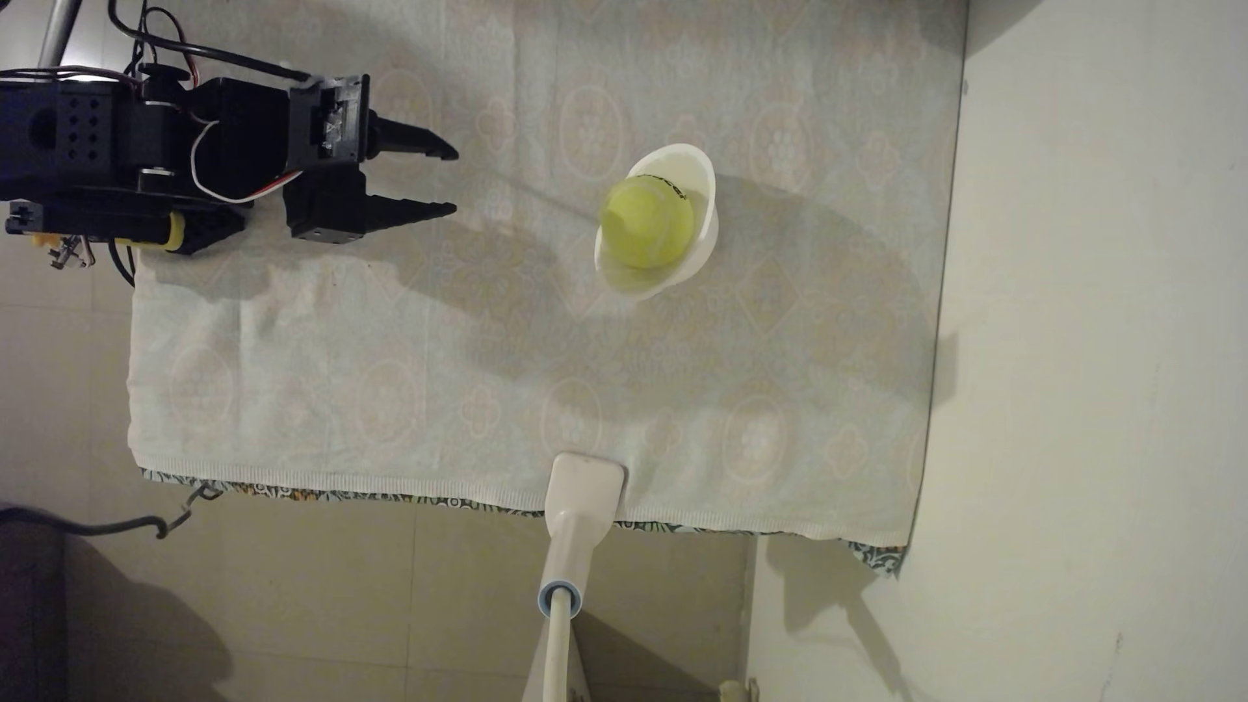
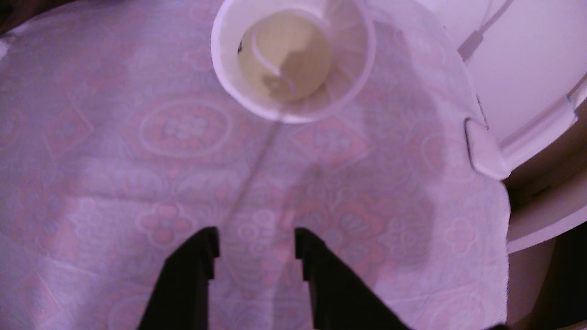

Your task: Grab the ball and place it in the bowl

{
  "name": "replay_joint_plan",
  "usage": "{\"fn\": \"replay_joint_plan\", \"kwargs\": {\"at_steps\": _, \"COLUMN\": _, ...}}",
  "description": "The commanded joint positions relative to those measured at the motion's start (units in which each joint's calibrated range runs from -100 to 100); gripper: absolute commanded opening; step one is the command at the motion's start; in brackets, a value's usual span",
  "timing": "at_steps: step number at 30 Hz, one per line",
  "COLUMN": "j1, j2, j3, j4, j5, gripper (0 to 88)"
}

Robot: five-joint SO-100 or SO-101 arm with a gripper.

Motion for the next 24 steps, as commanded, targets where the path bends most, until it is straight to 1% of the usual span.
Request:
{"fn": "replay_joint_plan", "kwargs": {"at_steps": 1, "j1": 0.4, "j2": -5.0, "j3": 4.0, "j4": -1.6, "j5": 0.0, "gripper": 9.9}}
{"fn": "replay_joint_plan", "kwargs": {"at_steps": 6, "j1": 2.9, "j2": -7.8, "j3": 9.3, "j4": -1.1, "j5": 0.8, "gripper": 2.6}}
{"fn": "replay_joint_plan", "kwargs": {"at_steps": 9, "j1": 3.1, "j2": -10.9, "j3": 12.6, "j4": -0.2, "j5": 1.3, "gripper": 0.2}}
{"fn": "replay_joint_plan", "kwargs": {"at_steps": 16, "j1": 0.4, "j2": -14.8, "j3": 18.7, "j4": 2.5, "j5": 0.7, "gripper": 0.2}}
{"fn": "replay_joint_plan", "kwargs": {"at_steps": 20, "j1": 0.4, "j2": -15.5, "j3": 18.7, "j4": 4.8, "j5": 0.2, "gripper": 0.2}}
{"fn": "replay_joint_plan", "kwargs": {"at_steps": 24, "j1": 0.7, "j2": -19.3, "j3": 18.7, "j4": 9.4, "j5": 0.3, "gripper": 0.2}}
